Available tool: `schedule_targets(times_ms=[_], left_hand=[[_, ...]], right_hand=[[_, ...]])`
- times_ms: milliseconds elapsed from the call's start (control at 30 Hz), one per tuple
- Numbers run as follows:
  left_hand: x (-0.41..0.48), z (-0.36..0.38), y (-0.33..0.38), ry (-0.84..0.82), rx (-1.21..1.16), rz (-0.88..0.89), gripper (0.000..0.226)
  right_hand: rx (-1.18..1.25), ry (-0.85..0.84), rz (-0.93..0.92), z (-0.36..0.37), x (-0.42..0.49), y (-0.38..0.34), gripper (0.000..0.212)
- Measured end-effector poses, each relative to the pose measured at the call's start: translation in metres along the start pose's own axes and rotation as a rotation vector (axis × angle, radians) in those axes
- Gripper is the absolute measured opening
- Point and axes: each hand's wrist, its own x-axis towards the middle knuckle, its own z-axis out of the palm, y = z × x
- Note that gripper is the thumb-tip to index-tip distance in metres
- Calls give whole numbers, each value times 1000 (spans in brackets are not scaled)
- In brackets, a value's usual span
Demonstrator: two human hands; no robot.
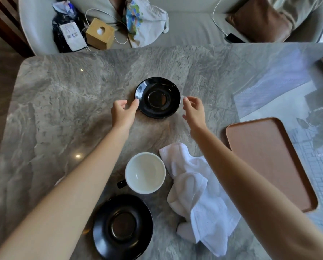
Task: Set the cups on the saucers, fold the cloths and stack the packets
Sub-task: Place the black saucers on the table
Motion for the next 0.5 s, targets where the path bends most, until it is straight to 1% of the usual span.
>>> schedule_targets(times_ms=[33,67,133,167,233,300,333,433,500], left_hand=[[-13,-7,1,12,21,81,44],[-30,-17,2,16,33,172,42],[-65,-39,-1,-14,32,315,31],[-85,-50,-5,-40,16,354,25],[-123,-73,-20,-83,-13,375,13],[-157,-90,-47,-126,-44,328,6],[-173,-96,-62,-149,-56,279,7],[-211,-114,-111,-195,-102,88,11],[-231,-128,-143,-182,-124,-40,9]], right_hand=[[5,4,-57,0,-15,-3,28],[7,-2,-124,-1,-31,-6,24],[-1,-37,-263,-5,-65,-10,15],[-4,-70,-320,-8,-84,-10,12],[-7,-158,-384,-16,-124,-6,11],[-22,-267,-381,-24,-162,9,12],[-40,-326,-354,-28,-179,20,12],[-137,-483,-218,-39,-222,61,11],[-231,-531,-145,-45,-241,88,9]])
